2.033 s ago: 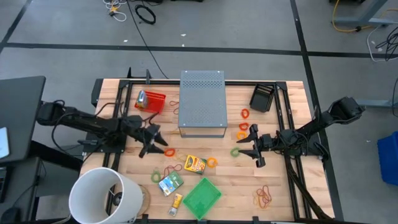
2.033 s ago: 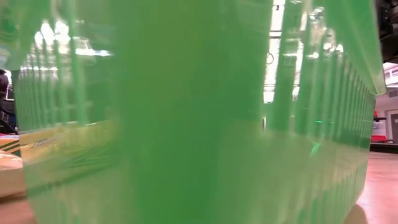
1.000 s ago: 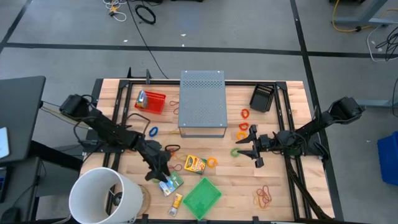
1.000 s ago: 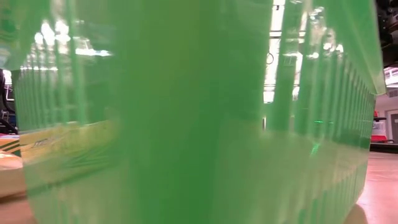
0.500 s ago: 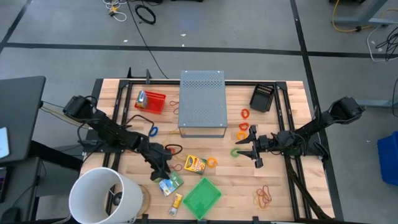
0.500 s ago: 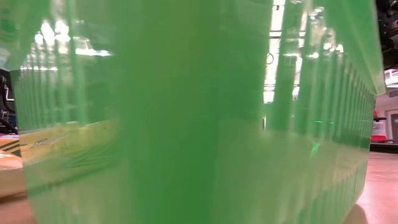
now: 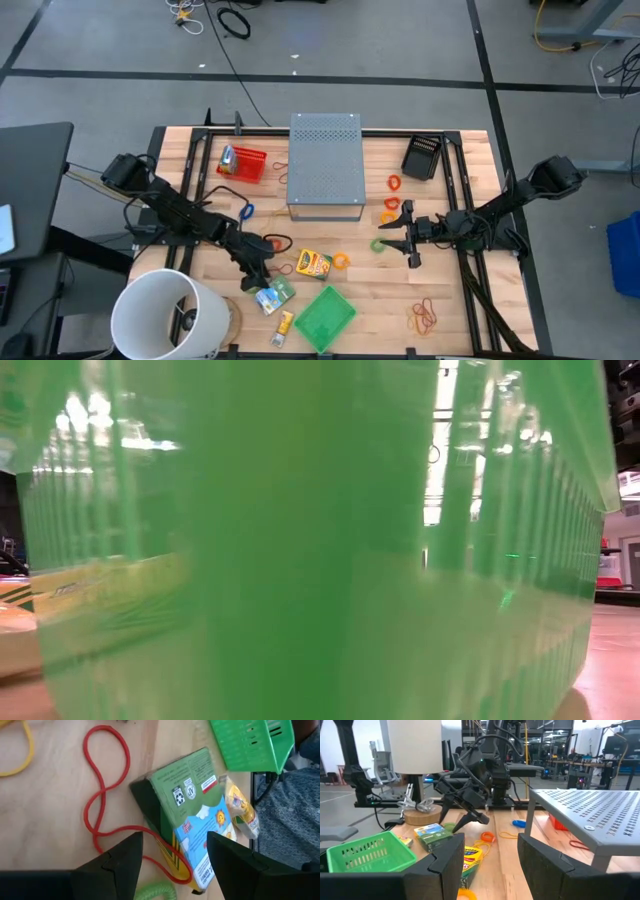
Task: Pick & Place Office Desk Supplies
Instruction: Put the yellow crayon box into the red basket
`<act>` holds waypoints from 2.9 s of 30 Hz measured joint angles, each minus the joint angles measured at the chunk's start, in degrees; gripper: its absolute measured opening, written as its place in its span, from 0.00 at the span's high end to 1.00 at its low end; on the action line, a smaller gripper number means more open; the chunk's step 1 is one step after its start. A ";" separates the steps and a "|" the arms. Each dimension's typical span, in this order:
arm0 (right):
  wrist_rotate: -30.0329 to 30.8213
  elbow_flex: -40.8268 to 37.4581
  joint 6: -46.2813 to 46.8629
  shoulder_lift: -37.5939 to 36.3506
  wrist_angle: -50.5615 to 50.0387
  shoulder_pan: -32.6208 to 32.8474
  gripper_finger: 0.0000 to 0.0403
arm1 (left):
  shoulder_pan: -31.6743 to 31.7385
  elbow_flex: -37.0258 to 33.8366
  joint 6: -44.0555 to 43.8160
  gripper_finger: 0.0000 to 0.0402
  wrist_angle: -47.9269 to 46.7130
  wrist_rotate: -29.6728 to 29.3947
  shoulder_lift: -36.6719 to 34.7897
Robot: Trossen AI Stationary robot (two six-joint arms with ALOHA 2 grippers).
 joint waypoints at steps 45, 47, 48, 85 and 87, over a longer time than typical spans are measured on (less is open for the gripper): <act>2.22 0.02 -0.64 -0.02 -0.02 0.00 0.53 | -14.02 15.44 40.73 0.46 -25.58 -25.18 -0.09; 2.21 0.02 -0.78 -0.02 -0.04 0.00 0.53 | -13.75 15.45 40.31 0.46 -24.47 -24.57 -0.09; 2.21 0.02 -0.78 0.00 -0.04 0.00 0.53 | -13.62 15.45 40.29 0.46 -24.24 -24.62 -0.09; 4.09 0.02 -1.34 -0.01 -0.06 0.01 0.53 | -8.58 15.72 43.08 0.46 -37.54 -43.07 5.79; 4.09 0.02 -1.54 0.01 -0.04 0.01 0.53 | -7.73 15.51 44.73 0.46 -38.26 -45.98 5.61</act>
